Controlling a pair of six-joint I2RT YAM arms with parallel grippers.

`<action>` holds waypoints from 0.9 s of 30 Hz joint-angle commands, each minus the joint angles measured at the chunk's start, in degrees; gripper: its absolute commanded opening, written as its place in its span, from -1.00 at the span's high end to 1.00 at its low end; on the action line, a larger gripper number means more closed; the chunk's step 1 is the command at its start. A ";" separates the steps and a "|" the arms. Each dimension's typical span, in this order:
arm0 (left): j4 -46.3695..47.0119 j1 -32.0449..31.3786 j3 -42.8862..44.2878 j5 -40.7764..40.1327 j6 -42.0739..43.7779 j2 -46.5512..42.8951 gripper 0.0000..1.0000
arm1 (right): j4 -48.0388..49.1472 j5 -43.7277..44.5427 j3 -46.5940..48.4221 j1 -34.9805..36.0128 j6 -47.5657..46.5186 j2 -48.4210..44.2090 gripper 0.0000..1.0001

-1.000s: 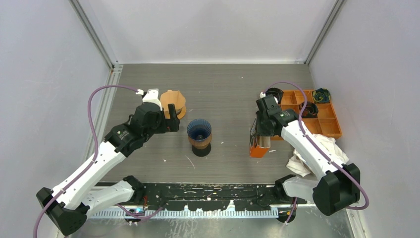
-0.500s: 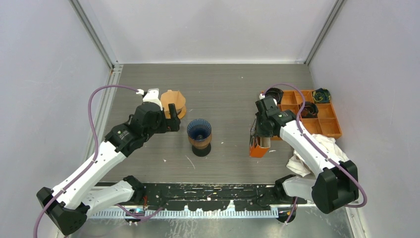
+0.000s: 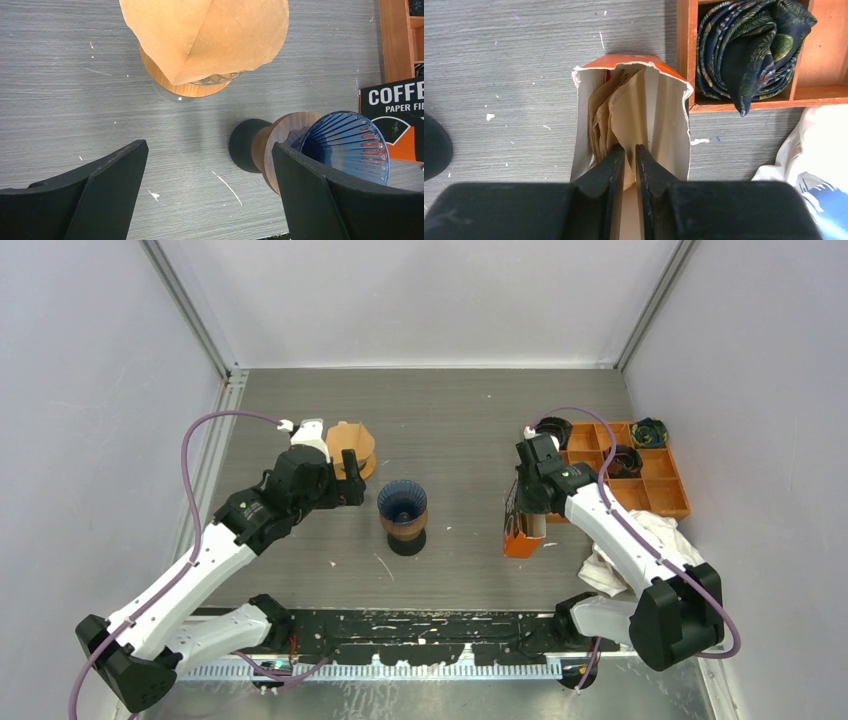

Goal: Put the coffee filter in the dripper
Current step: Pick up the coffee filter from the coffee filter holder.

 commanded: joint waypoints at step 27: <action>3.02 0.12 9.91 10.66 -0.48 1.61 -0.96 | -9.77 -3.38 20.77 -0.47 -7.41 -4.65 0.98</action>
